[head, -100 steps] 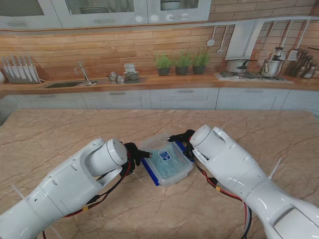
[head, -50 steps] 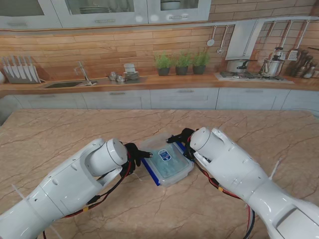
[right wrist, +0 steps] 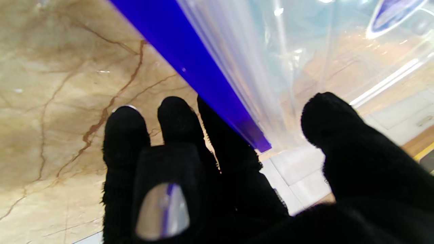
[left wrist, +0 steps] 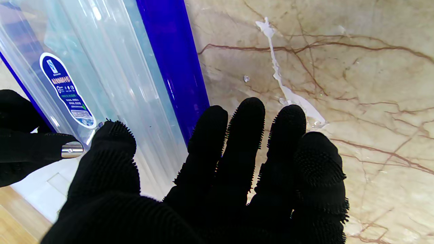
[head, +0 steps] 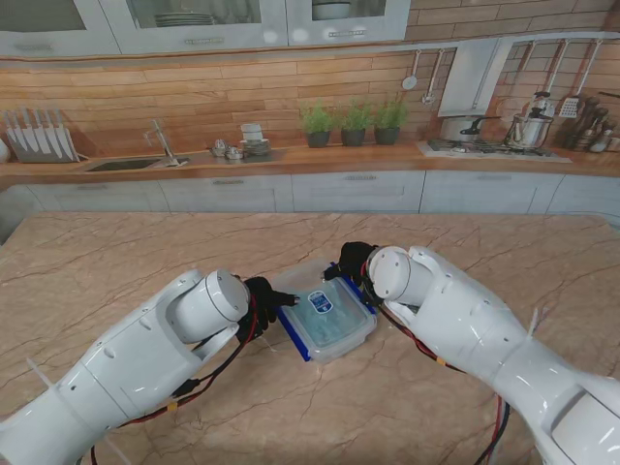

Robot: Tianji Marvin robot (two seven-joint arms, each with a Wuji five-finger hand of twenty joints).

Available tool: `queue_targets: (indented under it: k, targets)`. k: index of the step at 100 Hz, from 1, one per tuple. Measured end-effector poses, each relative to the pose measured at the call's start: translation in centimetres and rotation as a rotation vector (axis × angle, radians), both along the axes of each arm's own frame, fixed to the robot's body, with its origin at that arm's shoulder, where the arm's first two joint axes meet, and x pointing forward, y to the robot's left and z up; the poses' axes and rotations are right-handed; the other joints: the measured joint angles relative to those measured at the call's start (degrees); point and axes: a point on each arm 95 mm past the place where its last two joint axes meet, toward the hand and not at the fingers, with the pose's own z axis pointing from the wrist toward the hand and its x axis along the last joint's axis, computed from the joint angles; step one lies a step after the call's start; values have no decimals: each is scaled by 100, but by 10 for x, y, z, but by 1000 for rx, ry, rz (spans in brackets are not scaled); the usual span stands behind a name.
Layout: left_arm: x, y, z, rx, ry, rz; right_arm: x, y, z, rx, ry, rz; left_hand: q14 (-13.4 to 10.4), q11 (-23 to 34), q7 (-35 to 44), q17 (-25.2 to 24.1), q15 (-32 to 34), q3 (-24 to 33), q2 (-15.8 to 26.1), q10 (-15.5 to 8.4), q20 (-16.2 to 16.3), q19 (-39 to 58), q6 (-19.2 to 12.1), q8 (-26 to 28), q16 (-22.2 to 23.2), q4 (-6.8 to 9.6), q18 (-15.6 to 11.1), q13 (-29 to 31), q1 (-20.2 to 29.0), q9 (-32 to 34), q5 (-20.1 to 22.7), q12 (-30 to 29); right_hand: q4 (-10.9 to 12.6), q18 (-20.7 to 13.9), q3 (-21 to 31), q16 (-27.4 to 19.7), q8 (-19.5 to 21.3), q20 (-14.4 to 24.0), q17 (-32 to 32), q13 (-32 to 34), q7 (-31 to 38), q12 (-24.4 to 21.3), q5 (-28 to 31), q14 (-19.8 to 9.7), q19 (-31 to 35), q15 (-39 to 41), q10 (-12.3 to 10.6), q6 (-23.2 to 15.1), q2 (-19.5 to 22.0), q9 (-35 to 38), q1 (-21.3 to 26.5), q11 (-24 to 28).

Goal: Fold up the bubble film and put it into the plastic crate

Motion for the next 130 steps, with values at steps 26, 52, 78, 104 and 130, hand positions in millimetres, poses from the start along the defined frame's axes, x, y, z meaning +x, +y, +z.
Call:
queue_targets:
  k: [26,52,78,104,130]
  targets:
    - [5,0,-4,-28,-15,30,0,1,-1,24,14,0,9,-172,-322,-293,-187,-7,43,212,0,-181,387,-201,-66,0,-5,-310,62,-211,-97,-48,6,-68,337,719,0,9,362,252,43,212,270,-112,198,172,-68,239,-111,250,3,71]
    - [6,1,-6,-43,-36,36,-1,5,-1,43,4,-1,16,-174,-418,-323,-206,-8,49,290,0,-219,503,-273,-70,-19,-6,-364,139,-273,-136,-81,26,-61,747,842,-5,-13,573,360,137,215,433,-112,201,219,-6,323,-292,370,11,23]
    - [6,4,-7,-46,-59,42,-2,9,-3,57,-24,-22,16,-175,-419,-299,-209,37,70,327,0,-219,564,-279,-71,-19,-6,-315,208,-238,-155,-89,30,-61,737,850,-8,-38,634,363,137,216,452,-112,227,219,15,340,-306,374,61,11]
    - [13,3,-6,-38,-120,77,-5,10,-4,109,28,-155,17,-366,-604,-460,-324,74,45,327,0,-313,567,-421,-74,-19,-6,-465,239,-474,-315,-151,55,-44,18,-87,491,-56,258,249,-266,-436,446,266,347,-767,169,373,320,382,316,-463]
    - [23,6,3,-46,-167,129,0,9,-7,100,-19,-213,43,-581,-1018,-635,-435,75,222,214,-1,-445,223,-640,-78,-20,-14,-664,239,-691,-536,-286,45,18,-236,-790,709,-56,-180,59,-750,-646,118,579,203,-1824,162,-50,646,212,281,-579]
